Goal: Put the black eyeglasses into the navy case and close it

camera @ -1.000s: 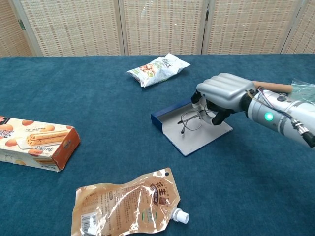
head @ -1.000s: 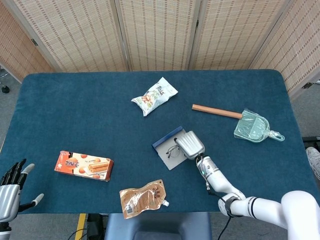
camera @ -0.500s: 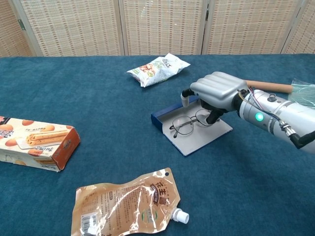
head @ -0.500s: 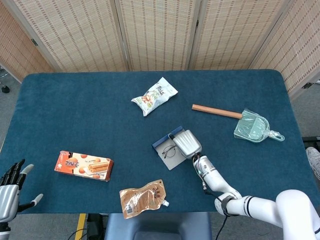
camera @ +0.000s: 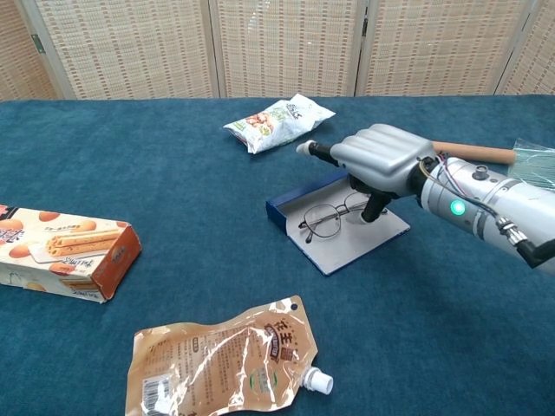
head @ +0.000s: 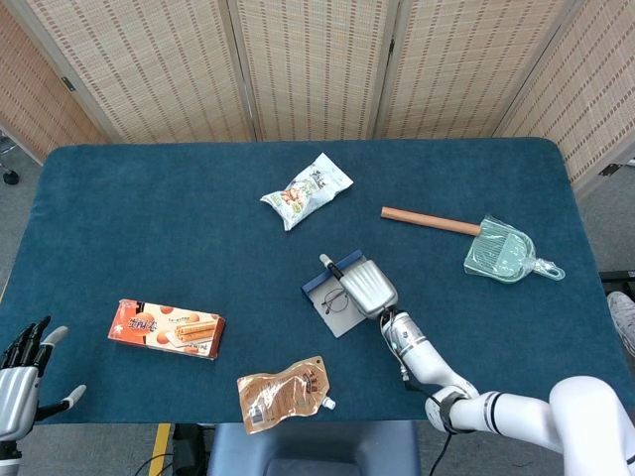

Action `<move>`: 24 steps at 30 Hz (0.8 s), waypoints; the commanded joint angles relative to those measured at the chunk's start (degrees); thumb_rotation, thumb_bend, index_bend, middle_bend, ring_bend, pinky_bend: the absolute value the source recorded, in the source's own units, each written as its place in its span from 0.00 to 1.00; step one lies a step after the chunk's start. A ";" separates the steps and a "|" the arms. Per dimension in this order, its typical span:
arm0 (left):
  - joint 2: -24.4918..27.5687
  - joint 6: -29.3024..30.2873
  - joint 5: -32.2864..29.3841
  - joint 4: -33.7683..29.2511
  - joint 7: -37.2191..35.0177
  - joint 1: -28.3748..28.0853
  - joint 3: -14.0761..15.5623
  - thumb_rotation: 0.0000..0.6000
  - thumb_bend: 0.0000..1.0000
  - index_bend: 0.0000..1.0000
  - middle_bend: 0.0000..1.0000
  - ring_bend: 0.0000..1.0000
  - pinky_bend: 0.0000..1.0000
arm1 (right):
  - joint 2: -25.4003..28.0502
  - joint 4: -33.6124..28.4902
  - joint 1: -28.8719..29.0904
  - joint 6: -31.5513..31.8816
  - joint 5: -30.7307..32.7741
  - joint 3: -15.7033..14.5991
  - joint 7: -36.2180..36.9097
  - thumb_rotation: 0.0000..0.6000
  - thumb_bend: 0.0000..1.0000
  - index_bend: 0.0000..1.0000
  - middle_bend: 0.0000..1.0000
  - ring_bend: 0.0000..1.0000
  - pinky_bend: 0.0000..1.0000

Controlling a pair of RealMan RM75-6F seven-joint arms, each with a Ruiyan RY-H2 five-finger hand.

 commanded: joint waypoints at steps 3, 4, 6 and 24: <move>-0.22 -0.04 -0.25 0.47 -0.48 0.15 0.01 1.00 0.19 0.18 0.06 0.04 0.18 | -1.16 1.95 0.76 -0.97 1.55 0.66 -0.92 1.00 0.26 0.00 0.99 1.00 1.00; -0.33 -0.03 -0.29 0.63 -0.59 0.17 -0.01 1.00 0.19 0.18 0.06 0.04 0.18 | -1.55 2.64 1.07 -1.24 1.81 0.84 -1.05 1.00 0.26 0.00 0.99 1.00 1.00; -0.44 -0.12 -0.30 0.80 -0.68 0.16 0.01 1.00 0.19 0.18 0.06 0.04 0.18 | -2.22 3.73 1.59 -1.64 2.14 1.21 -1.05 1.00 0.26 0.00 0.99 1.00 1.00; 0.12 0.03 -1.18 0.90 -0.89 0.57 -0.32 1.00 0.19 0.18 0.06 0.04 0.18 | -8.13 13.09 7.12 -4.38 4.04 4.27 -1.67 1.00 0.26 0.00 1.00 1.00 1.00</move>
